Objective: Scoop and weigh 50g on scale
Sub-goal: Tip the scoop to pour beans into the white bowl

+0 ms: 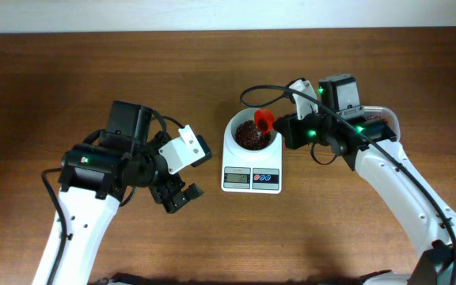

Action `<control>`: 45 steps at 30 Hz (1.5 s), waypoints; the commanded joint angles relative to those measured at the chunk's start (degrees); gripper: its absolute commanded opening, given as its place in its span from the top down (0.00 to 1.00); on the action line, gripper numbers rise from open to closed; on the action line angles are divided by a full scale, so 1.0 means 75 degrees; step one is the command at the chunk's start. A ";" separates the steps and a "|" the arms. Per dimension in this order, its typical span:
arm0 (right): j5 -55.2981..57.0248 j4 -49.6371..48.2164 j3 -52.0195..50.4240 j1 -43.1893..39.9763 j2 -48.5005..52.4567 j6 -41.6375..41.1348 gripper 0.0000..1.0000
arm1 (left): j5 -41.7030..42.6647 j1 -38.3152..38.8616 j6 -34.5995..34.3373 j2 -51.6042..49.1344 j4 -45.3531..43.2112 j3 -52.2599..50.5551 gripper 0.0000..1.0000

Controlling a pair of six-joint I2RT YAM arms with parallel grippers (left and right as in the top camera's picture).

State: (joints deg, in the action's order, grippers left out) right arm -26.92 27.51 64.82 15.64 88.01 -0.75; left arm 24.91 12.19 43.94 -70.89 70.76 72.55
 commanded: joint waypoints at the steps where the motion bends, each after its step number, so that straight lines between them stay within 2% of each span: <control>1: -0.0052 0.0067 0.0102 0.0064 -0.0175 0.0108 0.96 | 0.0108 -0.0026 0.0128 0.0012 0.0006 0.0105 0.01; 2: -0.0729 -0.0149 0.0102 0.0061 -0.0172 0.0245 0.96 | 0.0108 -0.0026 0.0128 0.0012 0.0006 0.0105 0.01; 5: -0.0726 -0.0061 0.0102 0.0006 -0.0172 0.0245 0.96 | 0.0108 -0.0026 0.0128 0.0012 0.0006 0.0105 0.01; 7: -0.1274 -0.0128 0.0102 0.0006 -0.0160 0.0393 0.96 | 0.0108 -0.0026 0.0128 0.0012 0.0006 0.0105 0.01; 8: -0.0067 0.0061 0.0102 0.0015 -0.0143 0.0204 0.96 | 0.0108 -0.0026 0.0128 0.0012 0.0006 0.0105 0.01; 9: -0.0143 0.0076 0.0102 0.0012 -0.0146 0.0189 0.96 | 0.0108 -0.0026 0.0128 0.0012 0.0006 0.0105 0.01; 10: -0.1271 -0.0364 0.0102 0.0012 -0.0152 0.0478 0.96 | 0.0108 -0.0026 0.0128 0.0012 0.0006 0.0105 0.01; 11: -0.0140 -0.0125 0.0102 0.0020 -0.0149 0.0405 0.96 | 0.0108 -0.0026 0.0128 0.0012 0.0006 0.0105 0.01; 12: 0.0248 0.0085 0.0102 0.0017 -0.0149 0.0297 0.96 | 0.0108 -0.0026 0.0128 0.0012 0.0006 0.0105 0.01; 13: -0.0297 0.0052 0.0102 0.0020 -0.0149 0.0396 0.96 | 0.0108 -0.0026 0.0128 0.0012 0.0006 0.0105 0.01; 15: 0.0245 0.0350 0.0102 0.0017 -0.0143 0.0443 0.96 | 0.0108 -0.0026 0.0128 0.0012 0.0006 0.0105 0.01; 16: -0.0391 0.0201 0.0102 0.0020 -0.0143 0.0662 0.96 | 0.0108 -0.0026 0.0128 0.0012 0.0006 0.0105 0.01; 17: 0.0347 0.0300 0.0102 0.0020 -0.0143 0.0606 0.96 | 0.0108 -0.0026 0.0128 0.0012 0.0006 0.0105 0.01; 18: 0.0356 0.0402 0.0102 0.0017 -0.0146 0.0586 0.96 | 0.0108 -0.0026 0.0128 0.0012 0.0006 0.0105 0.01; 19: -0.1023 0.0073 0.0102 0.0020 -0.0143 0.0886 0.96 | 0.0108 -0.0026 0.0128 0.0012 0.0006 0.0105 0.01; 21: 0.0408 0.0102 0.0102 0.0026 -0.0146 0.0356 0.96 | 0.0108 -0.0026 0.0128 0.0012 0.0006 0.0105 0.01; 23: -0.0638 -0.0210 0.0102 0.0038 -0.0143 0.0676 0.96 | 0.0108 -0.0026 0.0128 0.0012 0.0006 0.0105 0.01; 24: 0.0463 -0.0087 0.0102 0.0035 -0.0143 0.0592 0.96 | 0.0108 -0.0026 0.0128 0.0012 0.0006 0.0105 0.01; 26: -0.0259 -0.0140 0.0102 0.0172 -0.0146 0.0682 0.96 | 0.0108 -0.0026 0.0128 0.0012 0.0006 0.0105 0.01; 27: 0.0586 0.0070 0.0102 0.0178 -0.0143 0.0662 0.96 | 0.0108 -0.0026 0.0128 0.0012 0.0006 0.0105 0.01; 28: 0.0816 0.0006 0.0105 0.0181 -0.0143 0.0437 0.96 | 0.0108 -0.0026 0.0128 0.0012 0.0006 0.0105 0.01; 29: 0.0195 -0.0143 0.0102 0.0280 -0.0146 0.0501 0.96 | 0.0108 -0.0026 0.0128 0.0012 0.0006 0.0105 0.01; 30: 0.1113 0.0050 0.0102 0.0364 -0.0146 0.0635 0.96 | 0.0108 -0.0026 0.0128 0.0012 0.0006 0.0105 0.01; 32: 0.0221 -0.0192 0.0105 0.0463 -0.0146 0.0513 0.96 | 0.0108 -0.0026 0.0128 0.0012 0.0006 0.0105 0.01; 33: 0.0525 -0.0076 0.0102 0.0565 -0.0146 0.0851 0.96 | 0.0108 -0.0026 0.0128 0.0012 0.0006 0.0105 0.01; 34: 0.0810 -0.0184 0.0105 0.0595 -0.0146 0.0729 0.96 | 0.0108 -0.0026 0.0128 0.0012 0.0006 0.0105 0.01; 35: 0.0562 -0.0152 0.0105 0.0705 -0.0146 0.0793 0.96 | 0.0108 -0.0026 0.0128 0.0012 0.0006 0.0105 0.01; 36: 0.0833 -0.0032 0.0105 0.0787 -0.0146 0.1128 0.96 | 0.0108 -0.0026 0.0128 0.0012 0.0006 0.0105 0.01; 38: 0.2226 -0.0108 0.0105 0.0793 -0.0146 0.0985 0.96 | 0.0108 -0.0026 0.0128 0.0012 0.0006 0.0105 0.01; 41: 0.1113 -0.0146 0.0105 0.0863 -0.0146 0.1020 0.96 | 0.0108 -0.0026 0.0128 0.0012 0.0006 0.0105 0.01; 42: 0.2034 -0.0160 0.0105 0.0857 -0.0146 0.0988 0.96 | 0.0108 -0.0026 0.0128 0.0012 0.0006 0.0105 0.01; 43: 0.2273 -0.0219 0.0105 0.0857 -0.0146 0.0982 0.96 | 0.0108 -0.0026 0.0128 0.0012 0.0006 0.0105 0.01; 45: 0.1629 -0.0210 0.0105 0.0941 -0.0146 0.0991 0.96 | 0.0108 -0.0026 0.0128 0.0012 0.0006 0.0105 0.01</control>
State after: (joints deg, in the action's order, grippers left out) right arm -12.88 26.15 64.93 21.69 87.72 6.42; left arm 24.91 12.19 43.94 -70.89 70.76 72.55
